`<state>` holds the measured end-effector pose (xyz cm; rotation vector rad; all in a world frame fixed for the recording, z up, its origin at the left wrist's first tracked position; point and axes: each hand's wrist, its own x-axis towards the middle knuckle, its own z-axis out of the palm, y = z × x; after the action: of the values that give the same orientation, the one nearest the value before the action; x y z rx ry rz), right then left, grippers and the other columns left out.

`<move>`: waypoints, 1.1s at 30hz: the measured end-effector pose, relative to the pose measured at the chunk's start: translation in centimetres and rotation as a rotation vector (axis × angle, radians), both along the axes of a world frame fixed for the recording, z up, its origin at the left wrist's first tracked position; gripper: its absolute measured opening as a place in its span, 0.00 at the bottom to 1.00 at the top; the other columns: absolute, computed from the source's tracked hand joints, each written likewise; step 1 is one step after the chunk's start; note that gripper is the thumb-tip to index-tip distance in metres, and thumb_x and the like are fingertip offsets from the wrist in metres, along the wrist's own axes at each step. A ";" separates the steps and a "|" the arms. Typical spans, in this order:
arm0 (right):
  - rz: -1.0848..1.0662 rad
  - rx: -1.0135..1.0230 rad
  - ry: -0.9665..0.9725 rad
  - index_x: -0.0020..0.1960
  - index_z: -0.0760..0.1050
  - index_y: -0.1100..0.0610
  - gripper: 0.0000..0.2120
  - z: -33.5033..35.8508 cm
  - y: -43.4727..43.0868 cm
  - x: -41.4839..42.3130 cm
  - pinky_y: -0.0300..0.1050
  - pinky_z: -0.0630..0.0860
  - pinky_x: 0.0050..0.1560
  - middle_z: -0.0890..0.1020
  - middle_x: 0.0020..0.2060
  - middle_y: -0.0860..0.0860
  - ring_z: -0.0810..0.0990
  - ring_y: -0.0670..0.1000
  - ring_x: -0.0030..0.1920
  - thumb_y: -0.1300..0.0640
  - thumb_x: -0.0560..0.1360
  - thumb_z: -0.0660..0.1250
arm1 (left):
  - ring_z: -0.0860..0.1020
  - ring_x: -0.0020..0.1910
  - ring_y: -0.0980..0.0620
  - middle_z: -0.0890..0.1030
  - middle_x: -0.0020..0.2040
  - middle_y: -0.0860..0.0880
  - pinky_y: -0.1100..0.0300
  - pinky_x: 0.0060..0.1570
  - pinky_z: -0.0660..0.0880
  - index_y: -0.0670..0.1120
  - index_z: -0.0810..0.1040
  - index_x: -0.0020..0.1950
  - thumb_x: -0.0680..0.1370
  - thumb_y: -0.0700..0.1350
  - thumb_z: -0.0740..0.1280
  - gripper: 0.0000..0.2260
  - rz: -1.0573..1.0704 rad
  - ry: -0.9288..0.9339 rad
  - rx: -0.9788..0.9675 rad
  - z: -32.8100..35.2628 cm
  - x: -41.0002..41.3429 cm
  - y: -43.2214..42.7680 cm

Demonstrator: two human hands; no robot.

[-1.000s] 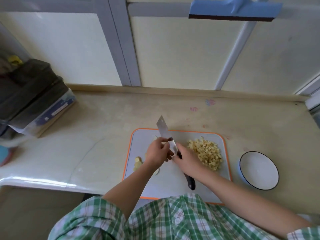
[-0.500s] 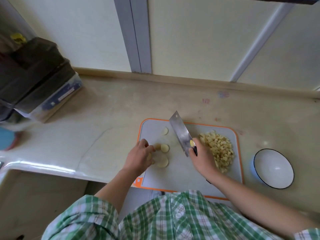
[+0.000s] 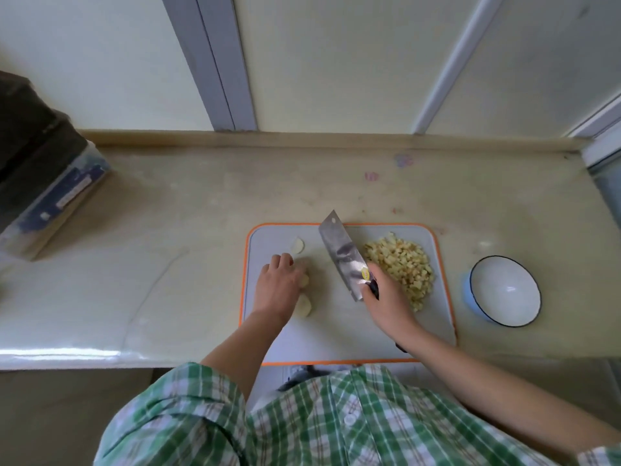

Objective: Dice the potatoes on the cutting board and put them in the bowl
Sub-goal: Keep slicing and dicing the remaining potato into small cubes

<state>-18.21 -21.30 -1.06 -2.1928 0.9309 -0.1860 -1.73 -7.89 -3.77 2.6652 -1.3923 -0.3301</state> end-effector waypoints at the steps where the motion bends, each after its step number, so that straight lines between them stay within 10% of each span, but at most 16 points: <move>1: -0.008 -0.006 0.007 0.44 0.66 0.54 0.07 0.0 0.0 -0.3 0.40 0.57 0.30 0.64 0.27 0.46 0.61 0.45 0.28 0.62 0.77 0.62 | 0.73 0.52 0.43 0.75 0.53 0.46 0.54 0.46 0.69 0.49 0.79 0.54 0.69 0.41 0.74 0.14 -0.009 -0.001 0.011 0.1 0.2 -0.4; 8: -0.046 0.002 0.020 0.58 0.74 0.57 0.10 -0.6 -0.5 -1.1 0.45 0.59 0.31 0.66 0.27 0.45 0.63 0.47 0.30 0.62 0.77 0.63 | 0.74 0.43 0.45 0.78 0.41 0.47 0.54 0.37 0.72 0.45 0.79 0.41 0.70 0.40 0.73 0.04 0.046 0.175 -0.145 0.6 1.1 -0.2; 15: 0.037 -0.036 -0.001 0.45 0.70 0.60 0.03 -0.3 -0.4 -0.3 0.34 0.62 0.31 0.66 0.27 0.47 0.64 0.46 0.28 0.64 0.75 0.64 | 0.74 0.28 0.39 0.75 0.40 0.45 0.52 0.30 0.73 0.45 0.76 0.36 0.69 0.39 0.70 0.04 -0.108 0.252 -0.183 -1.2 -1.1 3.0; 27: 0.088 0.027 -0.016 0.40 0.64 0.43 0.16 -0.5 -0.5 -1.0 0.40 0.56 0.29 0.65 0.27 0.49 0.62 0.47 0.27 0.63 0.76 0.62 | 0.75 0.42 0.38 0.73 0.54 0.40 0.51 0.37 0.72 0.40 0.76 0.55 0.67 0.43 0.73 0.19 -0.155 0.181 -0.072 -0.8 -2.5 4.0; 33: 0.077 0.036 0.008 0.44 0.69 0.57 0.04 -0.8 -0.7 -1.5 0.47 0.57 0.31 0.68 0.28 0.54 0.62 0.50 0.29 0.62 0.76 0.63 | 0.75 0.45 0.40 0.74 0.53 0.42 0.50 0.41 0.74 0.41 0.76 0.56 0.71 0.48 0.73 0.17 0.006 0.195 -0.065 -0.7 -2.6 3.4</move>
<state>-19.74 -22.01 -1.87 -2.1930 0.8464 -0.1233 -4.33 -4.49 -4.44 2.5077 -1.3130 -0.5195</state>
